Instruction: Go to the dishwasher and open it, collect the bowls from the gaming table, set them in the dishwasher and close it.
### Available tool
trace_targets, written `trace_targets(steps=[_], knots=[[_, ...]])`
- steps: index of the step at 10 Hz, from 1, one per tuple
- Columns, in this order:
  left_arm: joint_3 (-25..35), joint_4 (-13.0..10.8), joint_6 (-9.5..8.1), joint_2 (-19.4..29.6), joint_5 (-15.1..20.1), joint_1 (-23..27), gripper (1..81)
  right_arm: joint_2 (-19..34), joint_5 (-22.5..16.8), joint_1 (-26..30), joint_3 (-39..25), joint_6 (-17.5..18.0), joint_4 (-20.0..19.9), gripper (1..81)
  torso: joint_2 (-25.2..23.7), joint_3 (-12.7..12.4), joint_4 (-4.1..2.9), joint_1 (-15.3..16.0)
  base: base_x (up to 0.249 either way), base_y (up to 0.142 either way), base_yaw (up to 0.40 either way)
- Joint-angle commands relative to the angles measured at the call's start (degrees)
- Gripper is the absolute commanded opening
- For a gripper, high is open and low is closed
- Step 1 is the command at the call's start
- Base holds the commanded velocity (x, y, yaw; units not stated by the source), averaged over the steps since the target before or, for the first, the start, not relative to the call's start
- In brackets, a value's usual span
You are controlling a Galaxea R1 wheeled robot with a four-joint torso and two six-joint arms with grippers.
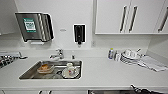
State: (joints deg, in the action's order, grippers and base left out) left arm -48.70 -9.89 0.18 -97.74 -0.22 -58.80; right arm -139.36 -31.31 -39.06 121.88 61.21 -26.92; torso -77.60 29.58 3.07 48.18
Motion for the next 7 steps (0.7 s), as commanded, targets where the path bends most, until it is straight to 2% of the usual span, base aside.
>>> trace_targets(steps=[1,3,5,7], knots=[[1.41,-1.10,0.34,2.55,0.92,4.17,81.1,3.19,-4.03,6.49,0.36,1.46,0.99,81.1,0.00,0.00,0.00,0.00,0.000,0.000,0.000],[1.24,-1.10,0.34,2.46,0.92,4.17,81.1,4.07,-4.11,5.44,-0.08,1.37,3.36,81.1,0.00,0.00,0.00,0.00,0.000,0.000,0.000],[1.15,-1.10,0.34,2.37,0.92,4.17,81.1,4.59,-6.22,4.30,-0.52,1.46,6.69,81.1,0.00,0.00,0.00,0.00,0.000,0.000,0.000],[1.15,-1.10,0.34,2.19,0.92,4.17,81.1,4.68,-6.14,2.62,-0.43,1.46,8.10,81.1,0.00,0.00,0.00,0.00,0.000,0.000,0.000]])
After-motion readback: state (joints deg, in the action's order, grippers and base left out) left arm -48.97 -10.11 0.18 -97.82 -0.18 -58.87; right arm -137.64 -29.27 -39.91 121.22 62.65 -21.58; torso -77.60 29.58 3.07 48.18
